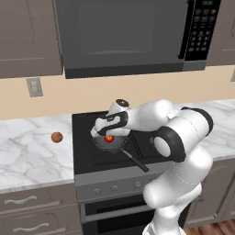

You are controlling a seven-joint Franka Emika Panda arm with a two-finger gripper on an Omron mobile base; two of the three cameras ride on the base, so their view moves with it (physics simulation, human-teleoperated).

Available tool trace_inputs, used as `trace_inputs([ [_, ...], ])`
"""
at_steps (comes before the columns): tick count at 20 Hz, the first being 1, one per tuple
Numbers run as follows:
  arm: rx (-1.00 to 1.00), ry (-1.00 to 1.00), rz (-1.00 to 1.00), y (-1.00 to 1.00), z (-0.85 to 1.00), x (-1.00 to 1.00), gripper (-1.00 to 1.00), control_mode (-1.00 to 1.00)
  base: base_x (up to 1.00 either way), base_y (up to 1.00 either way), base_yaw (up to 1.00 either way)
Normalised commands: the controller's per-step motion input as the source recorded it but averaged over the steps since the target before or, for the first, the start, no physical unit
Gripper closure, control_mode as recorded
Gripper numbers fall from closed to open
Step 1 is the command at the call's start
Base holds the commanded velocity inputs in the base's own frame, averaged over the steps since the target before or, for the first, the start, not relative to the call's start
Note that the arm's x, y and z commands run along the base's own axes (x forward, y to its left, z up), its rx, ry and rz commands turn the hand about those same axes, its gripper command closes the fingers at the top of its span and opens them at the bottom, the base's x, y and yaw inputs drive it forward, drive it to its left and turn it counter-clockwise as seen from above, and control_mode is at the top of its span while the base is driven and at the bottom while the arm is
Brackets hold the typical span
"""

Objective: Place the pan on the front left burner on the stove. Then place the tomato and the onion in the pan and turn on the front left burner.

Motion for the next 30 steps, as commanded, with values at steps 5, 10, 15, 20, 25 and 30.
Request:
trace_inputs([
  [5,-0.02,0.00,0.00,0.46,0.06,0.00,-1.00,-1.00,0.00,0.00,0.00],
  [10,-0.01,0.00,0.00,0.45,0.05,0.00,-1.00,-1.00,0.00,0.00,0.00],
  [15,0.00,0.00,0.00,0.46,0.07,0.00,-1.00,-1.00,0.00,0.00,0.00],
  [20,0.00,0.00,0.00,0.41,0.12,0.00,-1.00,-1.00,0.00,0.00,0.00],
  [25,0.00,0.00,0.00,0.18,0.19,0.00,-1.00,-1.00,0.00,0.00,0.00],
  [30,0.00,0.00,0.00,0.25,0.04,0.00,-1.00,-1.00,0.00,0.00,0.00],
])
